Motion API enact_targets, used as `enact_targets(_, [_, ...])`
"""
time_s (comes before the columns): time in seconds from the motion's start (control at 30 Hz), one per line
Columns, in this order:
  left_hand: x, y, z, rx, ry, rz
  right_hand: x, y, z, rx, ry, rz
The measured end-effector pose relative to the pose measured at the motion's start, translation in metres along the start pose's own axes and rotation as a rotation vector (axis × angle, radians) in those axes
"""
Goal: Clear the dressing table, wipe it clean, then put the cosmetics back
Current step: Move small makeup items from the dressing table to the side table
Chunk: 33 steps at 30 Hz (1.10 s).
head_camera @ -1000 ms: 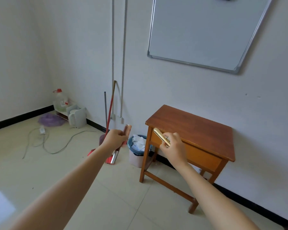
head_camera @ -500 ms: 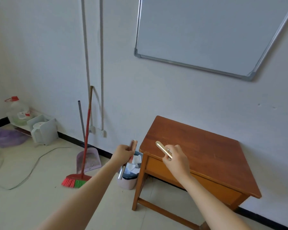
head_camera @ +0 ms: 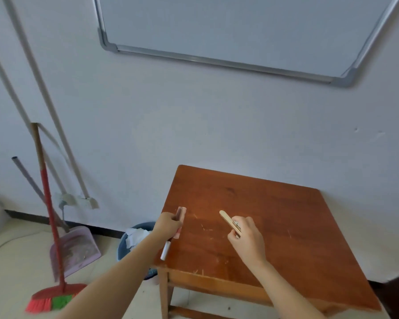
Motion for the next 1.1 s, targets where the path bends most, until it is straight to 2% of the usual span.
enact_targets(0.27, [-0.034,0.008,-0.120,-0.022,-0.075,-0.129,-0.011,0.040,-0.118,0.072,-0.017,-0.056])
enact_targets(0.5, [-0.045,0.002,-0.191,-0.069,-0.071,-0.146,-0.017,0.071,-0.160,0.094,0.016,-0.049])
enact_targets(0.7, [-0.047,0.002,-0.218,-0.142,0.053,-0.088,-0.011,0.088,-0.172,0.095,0.047,0.000])
enact_targets(0.97, [-0.025,0.011,-0.215,-0.170,0.235,-0.461,0.003,0.114,-0.180,0.080,0.088,-0.018])
enact_targets(1.1, [-0.011,0.009,-0.202,-0.247,0.379,-0.500,0.007,0.124,-0.179,0.086,0.126,-0.036])
Point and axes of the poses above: each hand's wrist, its own z-axis away from the middle knuckle, its own y-axis out of the palm, x = y × z, the point moved 2 cm from there along -z, towards the middle knuckle, and after that the axes turned 9 degrees about y, right-handed, at the moved point
